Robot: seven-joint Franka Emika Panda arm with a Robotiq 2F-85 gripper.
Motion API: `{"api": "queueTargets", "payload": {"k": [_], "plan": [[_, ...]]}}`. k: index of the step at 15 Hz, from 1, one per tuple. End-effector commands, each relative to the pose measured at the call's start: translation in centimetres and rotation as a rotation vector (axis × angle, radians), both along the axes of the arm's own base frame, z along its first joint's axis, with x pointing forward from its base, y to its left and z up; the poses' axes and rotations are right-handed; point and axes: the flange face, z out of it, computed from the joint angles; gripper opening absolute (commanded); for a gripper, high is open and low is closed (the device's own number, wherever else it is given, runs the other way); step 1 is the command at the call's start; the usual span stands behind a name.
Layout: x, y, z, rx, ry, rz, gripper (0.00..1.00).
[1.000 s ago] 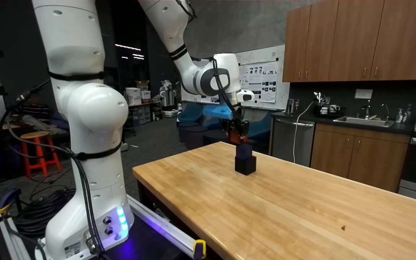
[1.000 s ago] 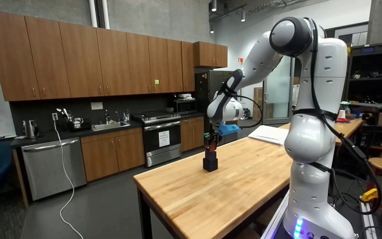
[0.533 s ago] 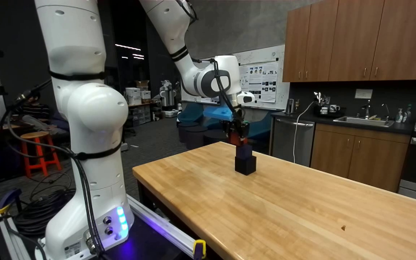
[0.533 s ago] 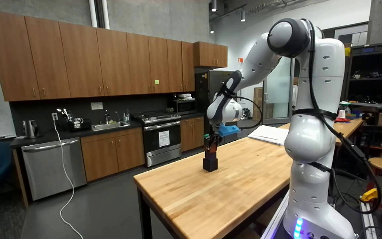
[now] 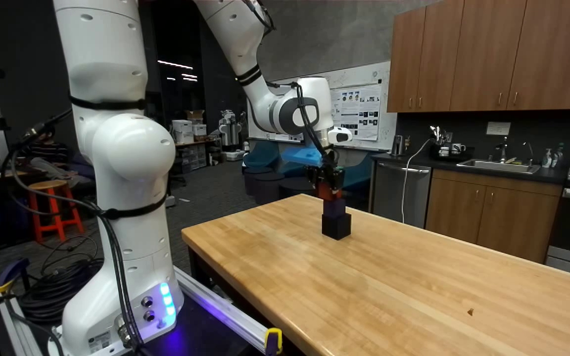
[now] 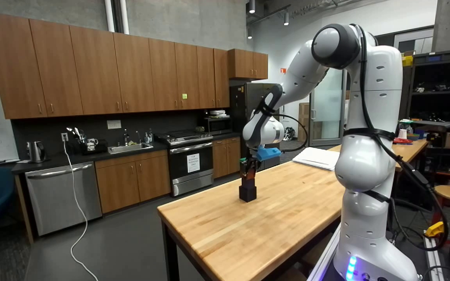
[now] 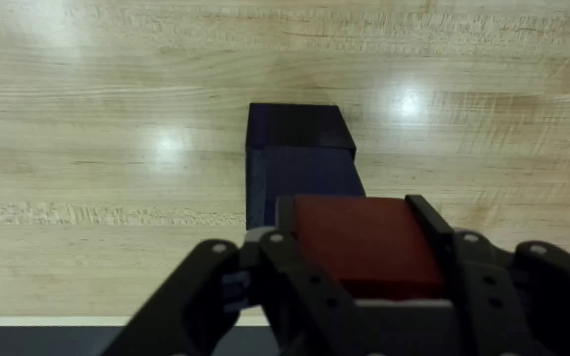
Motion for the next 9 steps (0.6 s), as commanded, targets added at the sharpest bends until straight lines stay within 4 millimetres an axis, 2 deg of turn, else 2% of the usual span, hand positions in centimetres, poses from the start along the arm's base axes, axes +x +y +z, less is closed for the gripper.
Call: {"api": "queueTargets", "payload": {"k": [1, 9], "plan": [[0.72, -0.56, 0.16, -0.01, 0.001, 0.01, 0.31], [0.6, -1.31, 0.32, -0.01, 0.006, 0.003, 0.31]]}}
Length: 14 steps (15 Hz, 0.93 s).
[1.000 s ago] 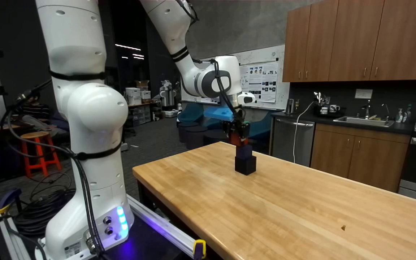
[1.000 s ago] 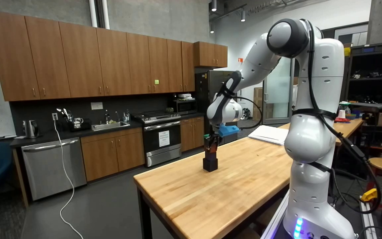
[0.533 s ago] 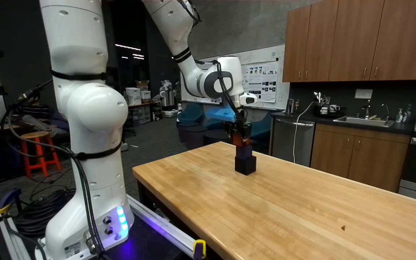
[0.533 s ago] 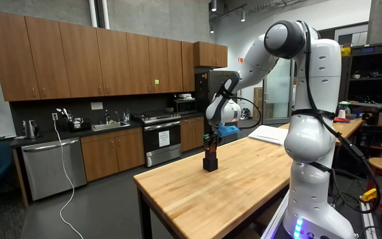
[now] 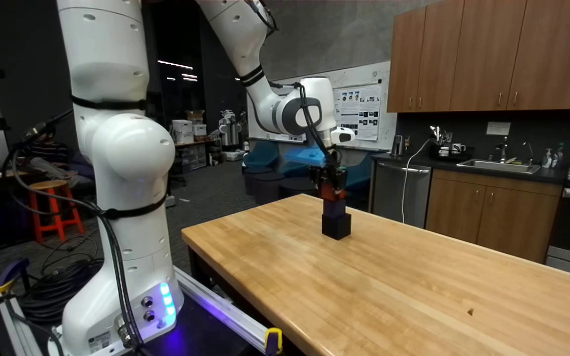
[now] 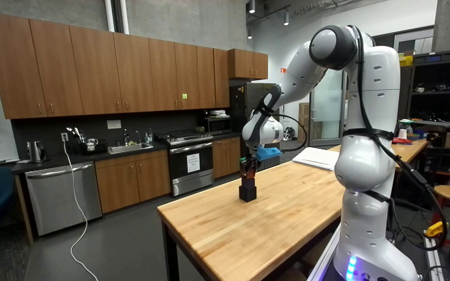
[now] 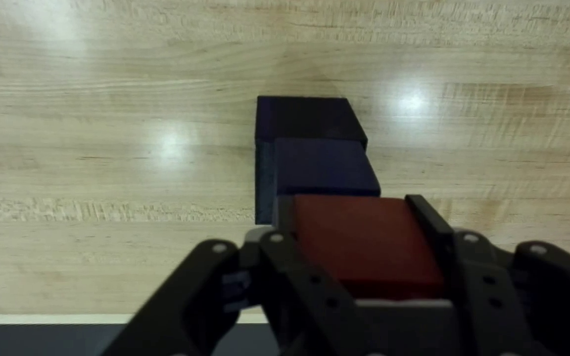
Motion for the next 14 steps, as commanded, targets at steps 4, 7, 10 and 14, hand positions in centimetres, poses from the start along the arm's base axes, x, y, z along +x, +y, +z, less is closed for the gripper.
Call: {"api": "queueTargets", "payload": {"k": [4, 7, 10, 14], "plan": [[-0.03, -0.94, 0.28, -0.003, 0.013, 0.013, 0.31], [-0.11, -0.95, 0.12, -0.001, 0.021, 0.025, 0.31], [-0.19, -0.87, 0.04, 0.002, 0.026, 0.037, 0.31], [-0.16, -0.83, -0.04, 0.0, 0.026, 0.052, 0.31]]}}
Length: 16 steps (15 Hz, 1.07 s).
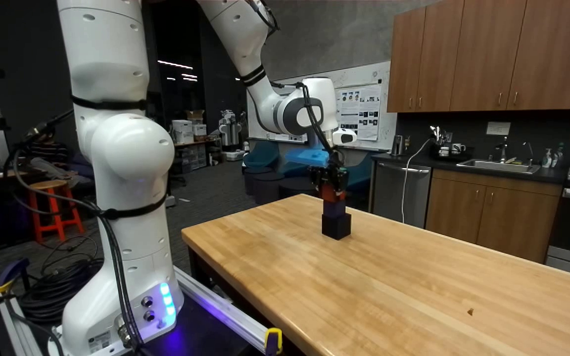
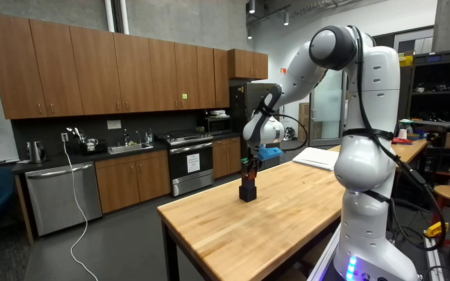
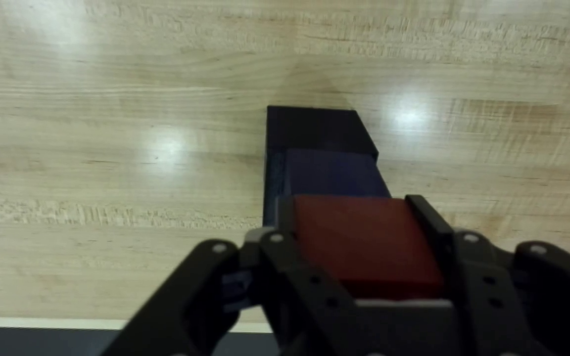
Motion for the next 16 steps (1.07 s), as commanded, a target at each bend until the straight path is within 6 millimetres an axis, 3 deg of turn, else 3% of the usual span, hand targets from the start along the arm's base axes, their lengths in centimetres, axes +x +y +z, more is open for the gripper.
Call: {"api": "queueTargets", "payload": {"k": [1, 10, 11, 12, 13, 16], "plan": [[0.18, -0.26, 0.13, 0.002, 0.006, 0.023, 0.31], [0.4, -0.08, -0.19, -0.01, 0.008, 0.046, 0.31], [0.42, -0.09, -0.2, -0.011, 0.009, 0.048, 0.38], [0.44, -0.09, -0.18, -0.011, 0.008, 0.05, 0.81], [0.44, -0.09, -0.17, -0.012, 0.008, 0.051, 0.81], [0.43, -0.15, -0.04, -0.01, 0.009, 0.05, 0.97]]}}
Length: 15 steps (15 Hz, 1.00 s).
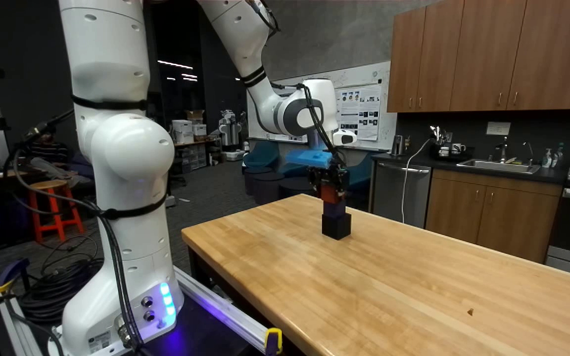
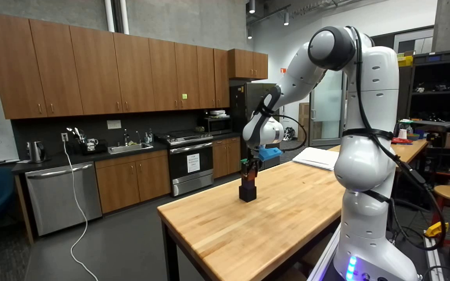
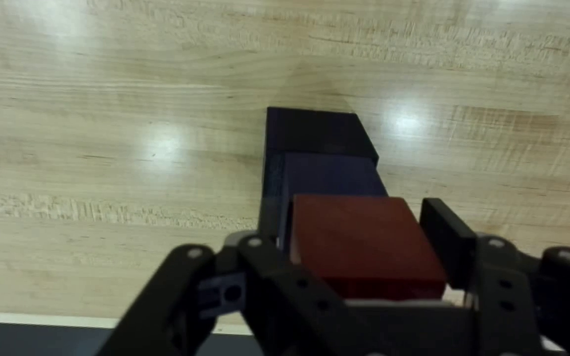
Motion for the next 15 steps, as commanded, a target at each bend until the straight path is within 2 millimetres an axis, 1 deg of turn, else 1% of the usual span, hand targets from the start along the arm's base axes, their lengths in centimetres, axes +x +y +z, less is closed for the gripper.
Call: {"api": "queueTargets", "payload": {"k": [1, 9, 15], "plan": [[0.3, -0.2, 0.3, -0.004, 0.002, 0.017, 0.99], [-0.1, -0.1, 1.1, -0.008, 0.012, 0.017, 1.0], [-1.1, 0.0, 1.8, -0.03, 0.05, 0.048, 1.0]]}}
